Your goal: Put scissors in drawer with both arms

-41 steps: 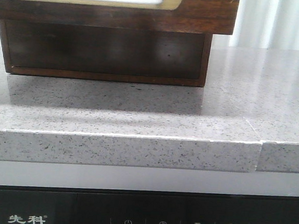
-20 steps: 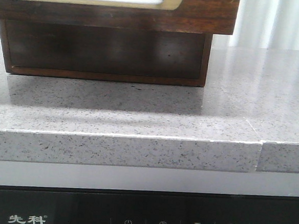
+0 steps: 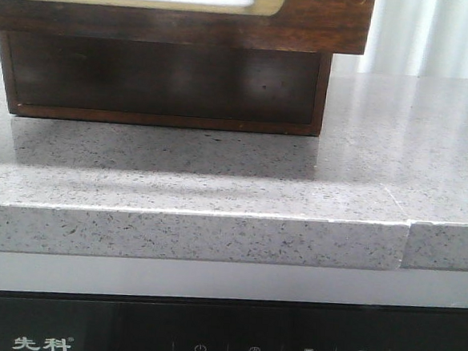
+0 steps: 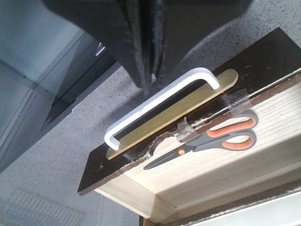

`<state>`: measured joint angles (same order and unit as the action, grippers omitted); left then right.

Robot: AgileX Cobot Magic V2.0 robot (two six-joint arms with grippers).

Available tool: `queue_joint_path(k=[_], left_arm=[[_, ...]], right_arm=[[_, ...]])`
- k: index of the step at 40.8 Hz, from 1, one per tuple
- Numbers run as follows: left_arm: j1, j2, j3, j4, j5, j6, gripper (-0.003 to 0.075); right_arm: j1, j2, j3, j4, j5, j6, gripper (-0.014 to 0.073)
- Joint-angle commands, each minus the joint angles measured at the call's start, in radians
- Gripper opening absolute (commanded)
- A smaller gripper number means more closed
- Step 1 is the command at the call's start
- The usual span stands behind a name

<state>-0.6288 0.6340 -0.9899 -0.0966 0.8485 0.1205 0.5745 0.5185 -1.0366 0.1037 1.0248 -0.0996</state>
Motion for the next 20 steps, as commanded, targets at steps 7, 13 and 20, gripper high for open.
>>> queue_joint_path(k=[7,13,20], left_arm=[[0.110,-0.066,0.076,0.011,-0.170,-0.012,-0.0020],[0.265,-0.172,0.280,0.011,-0.395,-0.012,-0.0020],[0.434,-0.318,0.555,0.011,-0.652,-0.012,-0.0020]], right_arm=[[-0.006,0.008,-0.022,-0.006,-0.080,-0.002,-0.0068],[-0.006,0.008,-0.022,-0.006,-0.080,-0.002,-0.0068],[-0.006,0.008,-0.022,-0.006,-0.080,-0.002,-0.0068]])
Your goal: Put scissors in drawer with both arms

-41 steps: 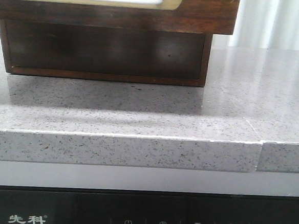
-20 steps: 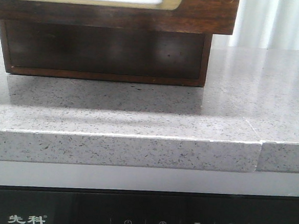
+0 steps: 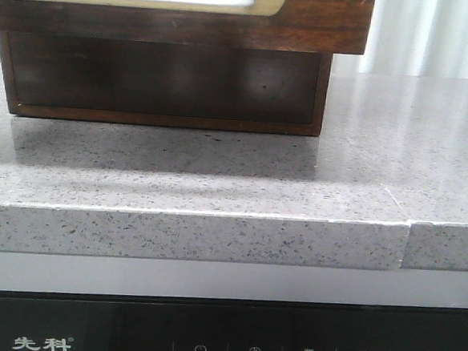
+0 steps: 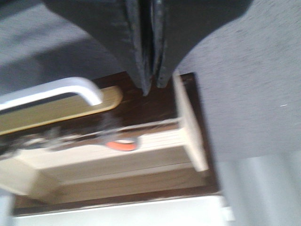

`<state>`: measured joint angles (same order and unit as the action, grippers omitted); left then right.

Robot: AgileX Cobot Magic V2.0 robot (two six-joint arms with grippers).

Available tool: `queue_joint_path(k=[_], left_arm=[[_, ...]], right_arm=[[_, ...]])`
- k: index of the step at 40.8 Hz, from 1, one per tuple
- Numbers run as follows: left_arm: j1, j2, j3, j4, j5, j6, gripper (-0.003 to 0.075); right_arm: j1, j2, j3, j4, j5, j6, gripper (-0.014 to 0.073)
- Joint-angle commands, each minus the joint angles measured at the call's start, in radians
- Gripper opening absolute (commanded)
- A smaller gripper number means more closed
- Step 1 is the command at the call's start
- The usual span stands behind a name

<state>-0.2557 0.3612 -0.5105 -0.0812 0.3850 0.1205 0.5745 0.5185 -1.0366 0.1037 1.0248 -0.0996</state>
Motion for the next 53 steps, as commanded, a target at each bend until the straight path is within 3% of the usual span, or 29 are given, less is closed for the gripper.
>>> queue_joint_path(k=[1,13,17,23,53], left_arm=[[0.082,-0.070,0.114,-0.004,-0.214,-0.012,-0.0020],[0.220,-0.321,0.406,-0.004,-0.339,-0.012,-0.0020],[0.237,-0.380,0.458,-0.004,-0.348,-0.012,-0.0020],[0.244,-0.384,0.539,-0.004,-0.475,-0.012,-0.0020],[0.242,-0.384,0.539,0.013,-0.460,-0.012,-0.0020]], right_arm=[[-0.006,0.008,-0.022,-0.006,-0.080,-0.002,-0.0068],[-0.006,0.008,-0.022,-0.006,-0.080,-0.002,-0.0068],[-0.006,0.008,-0.022,-0.006,-0.080,-0.002,-0.0068],[-0.006,0.008,-0.022,-0.006,-0.081,-0.002,-0.0068],[-0.006,0.008,-0.022,-0.006,-0.080,-0.002,-0.0068]])
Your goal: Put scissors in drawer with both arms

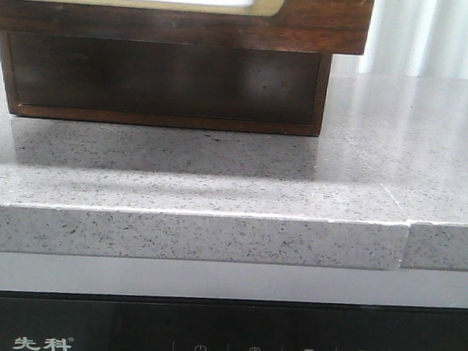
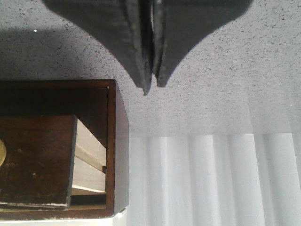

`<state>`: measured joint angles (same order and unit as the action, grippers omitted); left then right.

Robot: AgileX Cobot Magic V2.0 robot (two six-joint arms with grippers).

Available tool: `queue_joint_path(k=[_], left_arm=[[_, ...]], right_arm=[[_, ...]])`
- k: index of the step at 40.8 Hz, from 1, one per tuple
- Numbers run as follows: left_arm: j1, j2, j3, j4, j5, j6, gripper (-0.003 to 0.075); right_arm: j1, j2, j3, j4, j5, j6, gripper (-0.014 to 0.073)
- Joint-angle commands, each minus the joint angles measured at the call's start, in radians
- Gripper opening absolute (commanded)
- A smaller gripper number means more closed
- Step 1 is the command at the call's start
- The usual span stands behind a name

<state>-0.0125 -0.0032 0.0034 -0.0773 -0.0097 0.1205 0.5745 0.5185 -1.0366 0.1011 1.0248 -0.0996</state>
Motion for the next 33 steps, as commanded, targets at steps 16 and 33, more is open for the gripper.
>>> queue_joint_path(k=[16,33], left_arm=[[-0.001,-0.019,0.025,0.018,-0.059,-0.031,-0.0020],[-0.001,-0.019,0.025,0.020,-0.055,-0.100,-0.0020]], right_arm=[[-0.006,0.008,-0.022,-0.003,-0.080,-0.002,-0.0068],[-0.006,0.008,-0.022,-0.003,-0.080,-0.002,-0.0068]])
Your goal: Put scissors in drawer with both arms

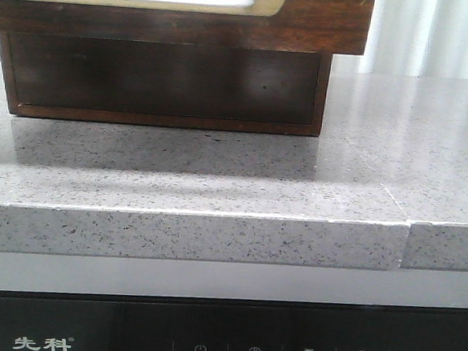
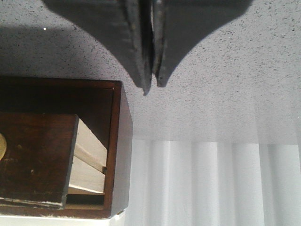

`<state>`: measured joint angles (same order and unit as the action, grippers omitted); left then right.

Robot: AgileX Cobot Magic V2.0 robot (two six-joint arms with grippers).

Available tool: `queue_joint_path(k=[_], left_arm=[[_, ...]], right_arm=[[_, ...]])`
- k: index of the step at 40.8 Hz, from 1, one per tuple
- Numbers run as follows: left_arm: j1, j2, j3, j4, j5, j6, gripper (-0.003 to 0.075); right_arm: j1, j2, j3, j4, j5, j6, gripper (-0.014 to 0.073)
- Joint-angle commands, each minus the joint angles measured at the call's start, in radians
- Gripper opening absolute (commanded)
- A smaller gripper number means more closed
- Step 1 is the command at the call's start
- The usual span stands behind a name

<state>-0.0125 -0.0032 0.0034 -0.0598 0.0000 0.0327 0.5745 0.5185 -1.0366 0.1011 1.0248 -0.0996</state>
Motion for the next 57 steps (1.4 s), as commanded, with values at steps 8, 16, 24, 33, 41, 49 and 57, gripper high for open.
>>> queue_joint_path(k=[8,16,24,33,41,49,57], left_arm=[[-0.001,-0.019,0.025,0.003,-0.065,-0.012,-0.0020],[-0.001,-0.019,0.025,0.003,-0.065,-0.012,-0.0020],[-0.001,-0.019,0.025,0.003,-0.065,-0.012,-0.0020],[-0.001,-0.019,0.025,0.003,-0.065,-0.012,-0.0020],[-0.001,-0.019,0.025,0.003,-0.065,-0.012,-0.0020],[-0.001,-0.019,0.025,0.003,-0.065,-0.012,-0.0020],[-0.001,-0.019,0.025,0.003,-0.065,-0.012,-0.0020]], right_arm=[[-0.006,0.008,-0.022,-0.003,-0.080,-0.002,-0.0068],[-0.006,0.008,-0.022,-0.003,-0.080,-0.002,-0.0068],[-0.006,0.008,-0.022,-0.003,-0.080,-0.002,-0.0068],[-0.006,0.008,-0.022,-0.003,-0.081,-0.002,-0.0068],[-0.136,-0.060,0.094,-0.029,-0.225,-0.003,-0.0068],[-0.407,-0.222,0.374,-0.036,-0.514,-0.003,-0.0068],[-0.579,-0.358,0.644,-0.036,-0.732,-0.003,-0.0068]])
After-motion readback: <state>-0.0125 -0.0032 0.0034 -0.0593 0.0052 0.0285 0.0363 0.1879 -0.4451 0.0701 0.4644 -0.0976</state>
